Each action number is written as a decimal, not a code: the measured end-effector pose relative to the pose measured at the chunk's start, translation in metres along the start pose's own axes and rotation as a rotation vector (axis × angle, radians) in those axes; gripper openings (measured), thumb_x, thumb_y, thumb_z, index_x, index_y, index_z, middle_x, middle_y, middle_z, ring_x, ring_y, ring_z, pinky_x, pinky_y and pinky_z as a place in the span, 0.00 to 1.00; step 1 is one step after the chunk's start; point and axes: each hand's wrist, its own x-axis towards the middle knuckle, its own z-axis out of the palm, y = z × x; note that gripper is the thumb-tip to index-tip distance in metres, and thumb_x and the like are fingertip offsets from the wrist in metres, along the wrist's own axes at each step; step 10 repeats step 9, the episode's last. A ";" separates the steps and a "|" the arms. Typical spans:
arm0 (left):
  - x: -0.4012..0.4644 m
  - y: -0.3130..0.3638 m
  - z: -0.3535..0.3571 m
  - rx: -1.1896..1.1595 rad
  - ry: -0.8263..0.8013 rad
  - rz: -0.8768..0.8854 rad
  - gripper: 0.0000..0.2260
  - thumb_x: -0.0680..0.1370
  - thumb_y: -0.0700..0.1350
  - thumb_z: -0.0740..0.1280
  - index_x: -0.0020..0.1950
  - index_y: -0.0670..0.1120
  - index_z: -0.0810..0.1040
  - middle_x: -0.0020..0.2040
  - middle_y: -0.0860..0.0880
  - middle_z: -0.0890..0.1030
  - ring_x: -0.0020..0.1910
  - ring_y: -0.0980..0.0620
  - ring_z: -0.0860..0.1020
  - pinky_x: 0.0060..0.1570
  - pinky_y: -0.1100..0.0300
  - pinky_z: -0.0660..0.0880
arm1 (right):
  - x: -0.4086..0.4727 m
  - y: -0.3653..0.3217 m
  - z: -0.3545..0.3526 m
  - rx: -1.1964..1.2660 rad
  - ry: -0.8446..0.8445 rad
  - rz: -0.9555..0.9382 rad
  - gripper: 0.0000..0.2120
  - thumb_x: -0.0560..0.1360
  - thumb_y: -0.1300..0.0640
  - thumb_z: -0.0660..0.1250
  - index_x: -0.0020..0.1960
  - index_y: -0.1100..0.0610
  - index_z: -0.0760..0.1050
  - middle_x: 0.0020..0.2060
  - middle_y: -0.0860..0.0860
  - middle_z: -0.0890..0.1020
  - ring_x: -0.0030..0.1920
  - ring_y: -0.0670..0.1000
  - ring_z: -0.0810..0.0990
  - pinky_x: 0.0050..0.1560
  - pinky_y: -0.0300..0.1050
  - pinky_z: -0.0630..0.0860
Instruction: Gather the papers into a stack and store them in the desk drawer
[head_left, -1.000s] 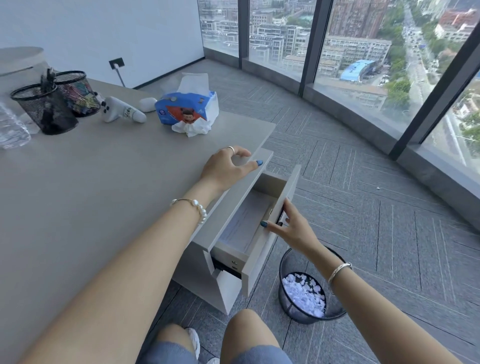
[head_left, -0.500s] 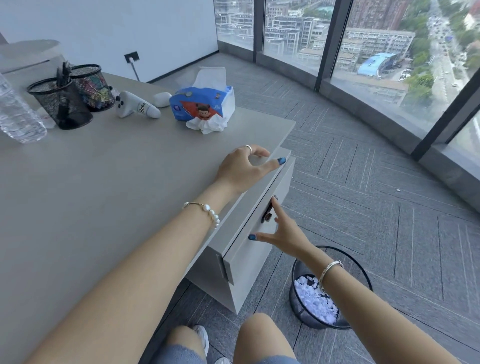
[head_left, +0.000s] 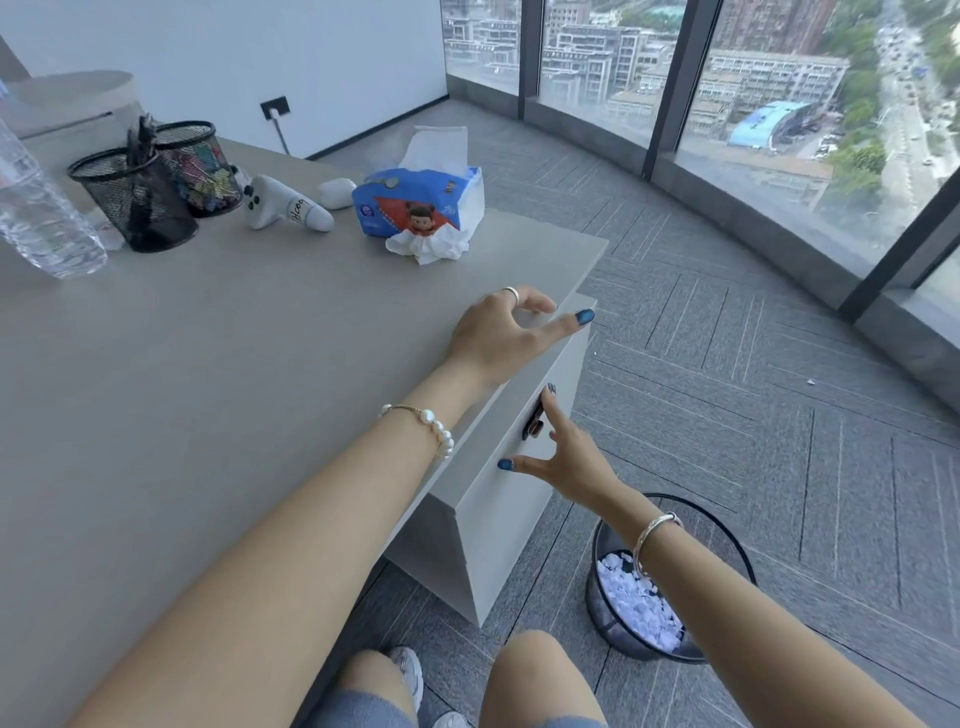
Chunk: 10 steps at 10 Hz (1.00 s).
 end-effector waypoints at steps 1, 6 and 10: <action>-0.002 0.001 -0.001 -0.011 -0.001 0.002 0.21 0.67 0.63 0.70 0.51 0.50 0.81 0.54 0.55 0.82 0.57 0.57 0.76 0.59 0.60 0.71 | -0.002 -0.005 -0.006 -0.028 -0.023 -0.016 0.46 0.67 0.49 0.74 0.75 0.56 0.50 0.75 0.55 0.60 0.69 0.56 0.68 0.56 0.32 0.63; -0.011 0.005 -0.007 -0.068 -0.025 -0.012 0.20 0.68 0.62 0.69 0.52 0.50 0.80 0.51 0.56 0.80 0.55 0.57 0.74 0.52 0.65 0.66 | -0.023 -0.016 -0.018 0.141 -0.032 0.029 0.44 0.68 0.38 0.67 0.76 0.49 0.49 0.77 0.45 0.55 0.75 0.46 0.56 0.74 0.52 0.59; -0.017 0.011 -0.012 -0.102 -0.032 -0.002 0.14 0.70 0.58 0.70 0.48 0.50 0.79 0.49 0.55 0.80 0.51 0.58 0.76 0.46 0.70 0.68 | -0.051 -0.027 -0.023 0.243 0.022 0.041 0.40 0.69 0.38 0.66 0.75 0.45 0.52 0.74 0.51 0.63 0.74 0.50 0.61 0.72 0.51 0.61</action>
